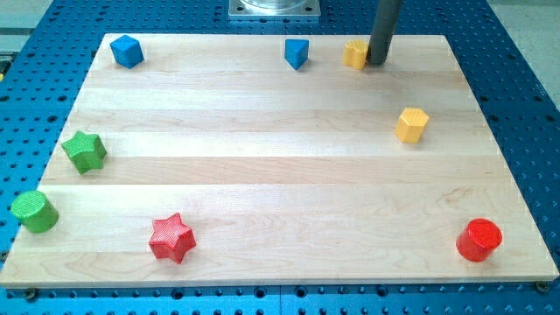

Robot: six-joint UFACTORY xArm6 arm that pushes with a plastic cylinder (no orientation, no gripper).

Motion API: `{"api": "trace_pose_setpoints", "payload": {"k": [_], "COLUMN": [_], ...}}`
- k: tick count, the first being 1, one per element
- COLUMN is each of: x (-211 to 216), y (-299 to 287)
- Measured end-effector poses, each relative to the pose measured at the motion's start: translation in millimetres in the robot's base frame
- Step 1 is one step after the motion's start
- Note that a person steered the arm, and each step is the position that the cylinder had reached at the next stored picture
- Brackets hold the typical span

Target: Push the yellow heart into the hexagon

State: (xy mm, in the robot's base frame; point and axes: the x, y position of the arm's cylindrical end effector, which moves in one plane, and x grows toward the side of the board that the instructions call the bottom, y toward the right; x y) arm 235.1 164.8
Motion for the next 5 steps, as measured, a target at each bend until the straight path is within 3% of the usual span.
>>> {"api": "trace_pose_setpoints", "payload": {"k": [1,2,3,4,5], "x": [-11.9,32.8,25.8,50.8,62.8], "y": [-32.3,-53.3,-55.7,-81.0,-30.3]}}
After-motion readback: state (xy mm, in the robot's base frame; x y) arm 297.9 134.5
